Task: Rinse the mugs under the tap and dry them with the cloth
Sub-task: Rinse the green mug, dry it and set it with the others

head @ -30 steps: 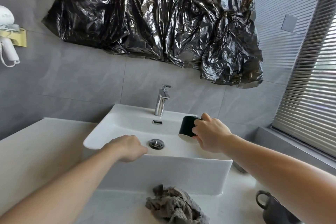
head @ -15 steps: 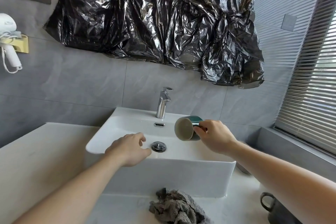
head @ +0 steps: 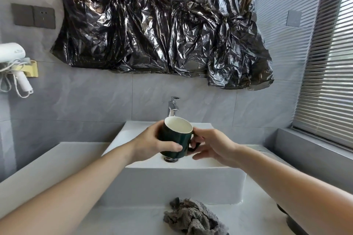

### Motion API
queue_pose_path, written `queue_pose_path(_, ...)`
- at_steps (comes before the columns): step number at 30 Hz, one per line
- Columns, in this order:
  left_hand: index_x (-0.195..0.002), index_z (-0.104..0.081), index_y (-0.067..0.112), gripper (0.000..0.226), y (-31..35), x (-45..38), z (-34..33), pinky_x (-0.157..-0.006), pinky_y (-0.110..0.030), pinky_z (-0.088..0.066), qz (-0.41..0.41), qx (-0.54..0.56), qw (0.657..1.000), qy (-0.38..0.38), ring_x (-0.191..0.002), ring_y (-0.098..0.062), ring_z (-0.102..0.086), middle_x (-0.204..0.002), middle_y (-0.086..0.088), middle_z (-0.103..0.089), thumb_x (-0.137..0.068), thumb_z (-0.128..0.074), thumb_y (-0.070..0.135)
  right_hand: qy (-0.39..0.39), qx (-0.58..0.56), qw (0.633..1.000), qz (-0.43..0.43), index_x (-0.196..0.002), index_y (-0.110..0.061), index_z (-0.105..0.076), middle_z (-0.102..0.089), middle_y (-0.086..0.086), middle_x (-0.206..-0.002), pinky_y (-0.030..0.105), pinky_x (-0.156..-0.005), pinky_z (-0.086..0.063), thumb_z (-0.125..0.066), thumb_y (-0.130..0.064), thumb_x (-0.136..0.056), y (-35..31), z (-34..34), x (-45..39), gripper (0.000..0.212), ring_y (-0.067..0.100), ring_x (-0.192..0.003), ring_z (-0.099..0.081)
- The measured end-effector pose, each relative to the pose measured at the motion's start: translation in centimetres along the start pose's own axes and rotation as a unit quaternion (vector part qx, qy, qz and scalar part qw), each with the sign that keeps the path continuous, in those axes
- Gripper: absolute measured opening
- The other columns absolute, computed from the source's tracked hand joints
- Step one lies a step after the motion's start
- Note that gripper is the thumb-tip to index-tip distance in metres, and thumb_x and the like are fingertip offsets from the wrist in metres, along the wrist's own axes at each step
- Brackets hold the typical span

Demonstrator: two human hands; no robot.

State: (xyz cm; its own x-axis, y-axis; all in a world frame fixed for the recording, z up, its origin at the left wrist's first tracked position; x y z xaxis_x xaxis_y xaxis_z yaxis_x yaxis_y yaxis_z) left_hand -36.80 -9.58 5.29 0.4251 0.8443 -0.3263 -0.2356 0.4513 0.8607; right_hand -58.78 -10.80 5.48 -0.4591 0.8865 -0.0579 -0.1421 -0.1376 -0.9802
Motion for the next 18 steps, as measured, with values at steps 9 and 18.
queue_pose_path(9,-0.122,-0.069,0.021,0.070,-1.3,1.8,-1.3,-0.089,-0.035,-0.061,-0.007,0.012,0.996,0.085,-0.107,-0.020,-0.074,-0.113,-0.002,-0.078,-0.057,-0.091,0.034,0.123,0.237,0.962,0.058,-0.112,-0.020,-0.060,-0.067,-0.006,-0.112,0.037,-0.075,-0.061,-0.054,-0.050,-0.104,1.1,-1.5,4.1,0.032,0.016,-0.094,-0.074)
queue_pose_path(18,-0.108,-0.078,0.020,0.064,-5.2,2.3,0.5,-0.068,-0.026,-0.061,0.071,0.083,0.963,0.248,-0.093,-0.016,-0.078,-0.100,0.001,-0.081,-0.051,-0.092,0.048,0.008,0.474,0.880,-0.005,-0.154,-0.046,-0.031,-0.050,-0.021,-0.145,0.020,-0.107,-0.040,-0.067,-0.078,-0.072,12.8,-4.3,8.6,0.095,0.004,-0.128,-0.052)
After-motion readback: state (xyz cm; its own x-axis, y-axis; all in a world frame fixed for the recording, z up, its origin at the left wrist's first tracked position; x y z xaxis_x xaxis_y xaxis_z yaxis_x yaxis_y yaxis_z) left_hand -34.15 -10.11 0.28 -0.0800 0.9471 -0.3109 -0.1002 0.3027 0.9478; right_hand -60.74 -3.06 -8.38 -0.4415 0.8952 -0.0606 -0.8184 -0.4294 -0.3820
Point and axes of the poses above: each hand's wrist, its own x-axis away from the middle knuckle, its own z-axis out of the back of the hand, y = z × x, the point moved 2 cm from there along -x, towards the middle knuckle
